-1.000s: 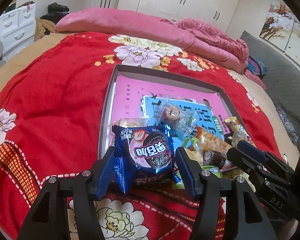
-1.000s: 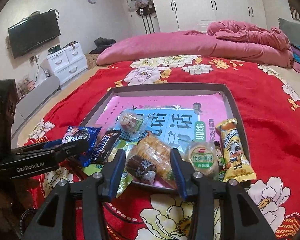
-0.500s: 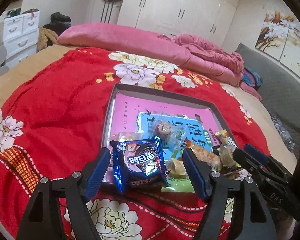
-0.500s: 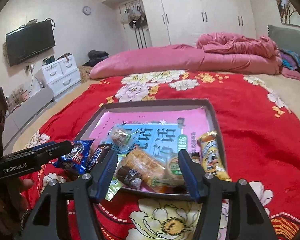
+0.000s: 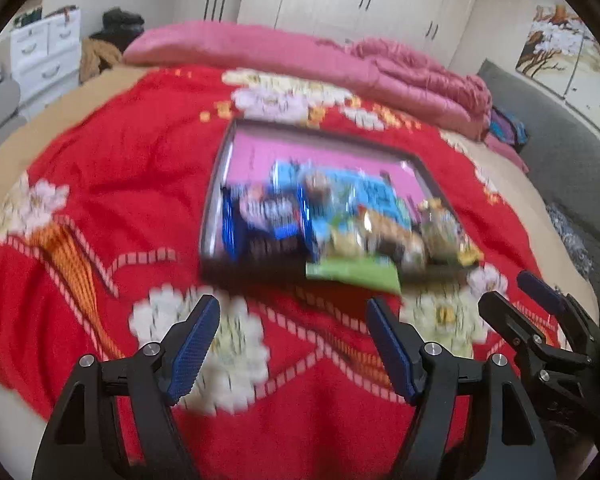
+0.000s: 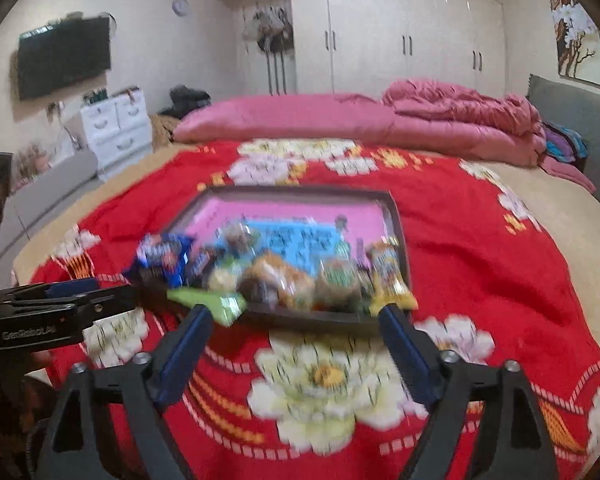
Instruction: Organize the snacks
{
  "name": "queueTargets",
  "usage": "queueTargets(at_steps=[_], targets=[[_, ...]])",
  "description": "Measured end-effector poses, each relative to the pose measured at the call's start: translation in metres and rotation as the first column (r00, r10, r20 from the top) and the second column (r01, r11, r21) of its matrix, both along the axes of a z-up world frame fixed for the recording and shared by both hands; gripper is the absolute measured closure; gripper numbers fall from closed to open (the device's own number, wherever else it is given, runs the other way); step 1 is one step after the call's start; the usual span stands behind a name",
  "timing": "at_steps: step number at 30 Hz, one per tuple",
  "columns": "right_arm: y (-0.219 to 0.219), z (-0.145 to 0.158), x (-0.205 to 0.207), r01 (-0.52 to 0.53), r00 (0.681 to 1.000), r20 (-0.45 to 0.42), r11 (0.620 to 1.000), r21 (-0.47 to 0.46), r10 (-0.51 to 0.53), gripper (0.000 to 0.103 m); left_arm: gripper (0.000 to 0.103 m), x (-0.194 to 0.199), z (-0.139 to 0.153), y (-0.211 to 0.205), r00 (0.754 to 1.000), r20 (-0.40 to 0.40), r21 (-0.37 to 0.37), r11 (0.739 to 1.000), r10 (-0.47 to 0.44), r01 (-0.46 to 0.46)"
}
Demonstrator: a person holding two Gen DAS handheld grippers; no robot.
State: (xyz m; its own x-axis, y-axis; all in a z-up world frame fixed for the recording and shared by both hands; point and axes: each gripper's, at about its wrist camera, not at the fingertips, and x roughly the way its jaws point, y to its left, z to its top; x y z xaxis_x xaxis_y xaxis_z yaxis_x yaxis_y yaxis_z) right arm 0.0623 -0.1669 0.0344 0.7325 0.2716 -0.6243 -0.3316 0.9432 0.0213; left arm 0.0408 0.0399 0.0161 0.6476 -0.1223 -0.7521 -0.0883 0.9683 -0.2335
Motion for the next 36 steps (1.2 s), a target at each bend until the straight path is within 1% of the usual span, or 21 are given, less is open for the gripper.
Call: queueTargets(at_steps=[3, 8, 14, 27, 36], targets=[[-0.007, -0.009, -0.009, 0.044, 0.998, -0.042, 0.999, -0.021, -0.045, 0.015, 0.026, -0.010, -0.006, -0.010, 0.999, -0.030, 0.010, 1.000, -0.014, 0.014], [-0.017, -0.012, -0.020, 0.080, 0.995, -0.056, 0.996, -0.025, -0.081, 0.014, 0.026, -0.021, -0.008, -0.026, 0.998, -0.039, 0.045, 0.998, -0.043, 0.045], [-0.017, -0.015, -0.025, 0.074, 0.994, -0.076, 0.997, -0.033, -0.076, 0.014, 0.026, -0.023, -0.009, -0.032, 0.997, -0.044, 0.068, 0.996, -0.056, 0.059], [-0.014, -0.018, -0.026, 0.070, 0.993, -0.089, 0.997, -0.035, -0.072, 0.014, 0.026, -0.021, -0.010, -0.026, 0.998, -0.054, 0.075, 0.996, -0.034, 0.038], [-0.014, -0.019, -0.025, 0.071, 0.993, -0.087, 0.997, -0.035, -0.074, 0.014, 0.026, -0.020, -0.009, -0.028, 0.998, -0.044, 0.087, 0.995, -0.037, 0.041]])
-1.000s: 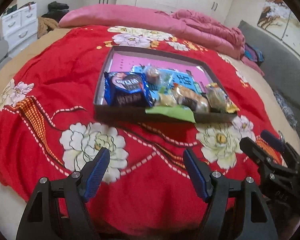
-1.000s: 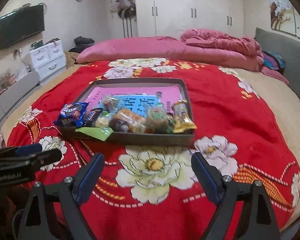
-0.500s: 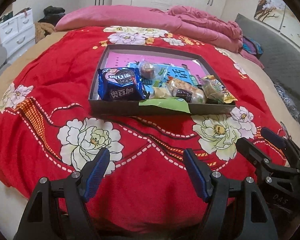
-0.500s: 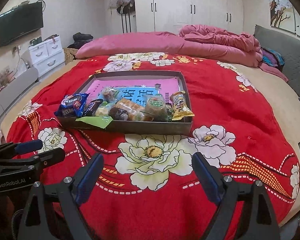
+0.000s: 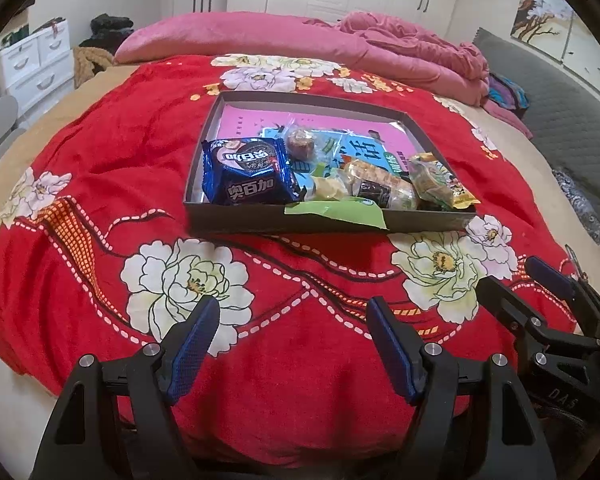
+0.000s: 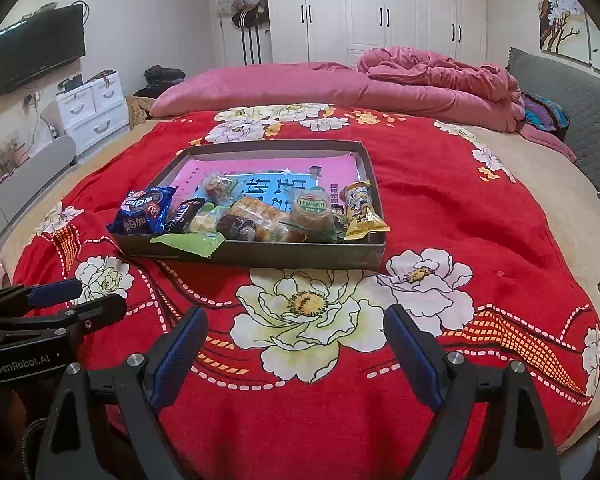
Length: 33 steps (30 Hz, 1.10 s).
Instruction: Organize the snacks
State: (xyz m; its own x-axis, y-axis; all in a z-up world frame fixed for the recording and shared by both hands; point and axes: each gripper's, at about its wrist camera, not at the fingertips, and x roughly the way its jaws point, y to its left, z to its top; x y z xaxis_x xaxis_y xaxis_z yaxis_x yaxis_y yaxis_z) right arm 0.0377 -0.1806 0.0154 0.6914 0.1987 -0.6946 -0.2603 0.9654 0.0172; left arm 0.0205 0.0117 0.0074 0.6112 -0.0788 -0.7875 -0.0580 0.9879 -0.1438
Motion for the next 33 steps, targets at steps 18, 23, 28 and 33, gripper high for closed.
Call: queueTargets(at_steps=[18, 23, 28, 33], targets=[[-0.001, -0.001, 0.001, 0.003, 1.000, -0.007, 1.000, 0.003, -0.003, 0.014, 0.026, 0.001, -0.001, -0.005, 1.000, 0.000, 0.027, 1.000, -0.007, 0.007], [-0.002, -0.001, 0.002, 0.006, 1.000, -0.005, 1.000, 0.005, -0.006, 0.014, 0.026, 0.002, -0.001, -0.003, 1.000, -0.002, 0.028, 1.000, 0.000, 0.000], [-0.004, -0.001, 0.003, 0.016, 1.000, -0.007, 1.000, 0.010, -0.015, 0.014, 0.026, 0.003, -0.001, -0.001, 1.000, 0.007, 0.035, 0.999, 0.004, -0.004], [-0.011, -0.001, 0.007, 0.037, 0.999, -0.009, 0.999, 0.022, -0.037, 0.014, 0.026, 0.004, 0.000, 0.000, 1.000, 0.021, 0.068, 0.998, 0.017, -0.019]])
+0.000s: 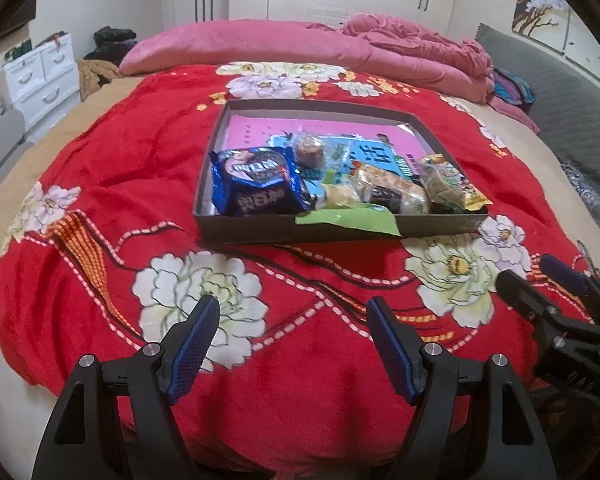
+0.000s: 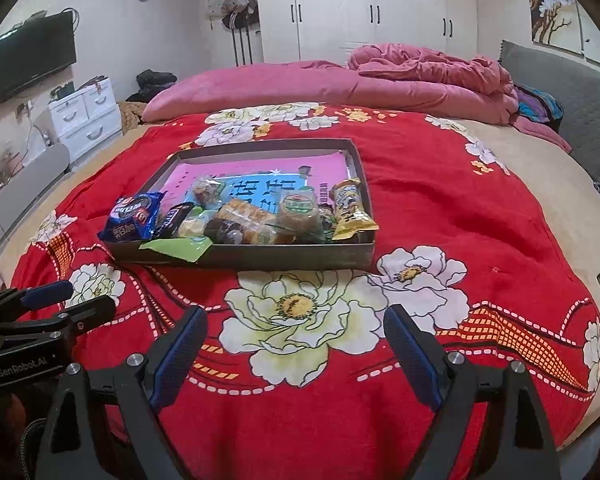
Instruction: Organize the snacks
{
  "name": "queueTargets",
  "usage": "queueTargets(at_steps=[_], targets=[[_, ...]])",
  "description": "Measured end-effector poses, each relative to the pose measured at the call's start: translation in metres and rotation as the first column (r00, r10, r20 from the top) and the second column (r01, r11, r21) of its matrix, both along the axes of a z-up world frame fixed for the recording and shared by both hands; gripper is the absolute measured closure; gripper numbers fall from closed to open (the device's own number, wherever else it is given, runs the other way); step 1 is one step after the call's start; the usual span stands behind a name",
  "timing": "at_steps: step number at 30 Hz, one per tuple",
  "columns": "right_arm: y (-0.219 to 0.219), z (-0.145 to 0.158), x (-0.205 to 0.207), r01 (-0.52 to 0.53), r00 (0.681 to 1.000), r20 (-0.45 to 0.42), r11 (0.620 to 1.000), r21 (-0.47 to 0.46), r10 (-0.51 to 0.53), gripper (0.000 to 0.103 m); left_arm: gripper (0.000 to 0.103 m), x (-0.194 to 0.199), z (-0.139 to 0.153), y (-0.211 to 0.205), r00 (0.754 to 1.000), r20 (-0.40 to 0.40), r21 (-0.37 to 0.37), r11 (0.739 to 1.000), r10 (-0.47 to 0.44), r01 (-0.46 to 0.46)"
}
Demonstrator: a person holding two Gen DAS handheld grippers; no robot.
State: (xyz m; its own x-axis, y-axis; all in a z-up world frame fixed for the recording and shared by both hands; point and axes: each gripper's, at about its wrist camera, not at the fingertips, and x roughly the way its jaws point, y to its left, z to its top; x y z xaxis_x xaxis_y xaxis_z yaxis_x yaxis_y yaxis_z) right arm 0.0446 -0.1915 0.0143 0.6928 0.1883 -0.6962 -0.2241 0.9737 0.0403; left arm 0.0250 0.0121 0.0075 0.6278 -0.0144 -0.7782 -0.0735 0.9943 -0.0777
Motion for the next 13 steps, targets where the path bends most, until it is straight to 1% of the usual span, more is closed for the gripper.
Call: queueTargets(at_steps=[8, 10, 13], targets=[[-0.023, 0.000, 0.014, 0.080, 0.997, -0.005, 0.996, 0.031, -0.080, 0.014, 0.026, 0.012, 0.000, 0.013, 0.999, 0.008, -0.006, 0.999, 0.039, -0.039], [-0.037, 0.000, 0.022, 0.121, 0.993, -0.011, 0.991, 0.049, -0.121, 0.014, 0.026, 0.016, 0.002, 0.023, 0.998, 0.021, -0.014, 0.998, 0.065, -0.065], [-0.060, 0.003, 0.037, 0.190, 0.982, -0.019, 0.979, 0.073, -0.190, 0.013, 0.026, 0.027, 0.010, 0.052, 0.991, 0.050, -0.008, 0.992, 0.128, -0.128]])
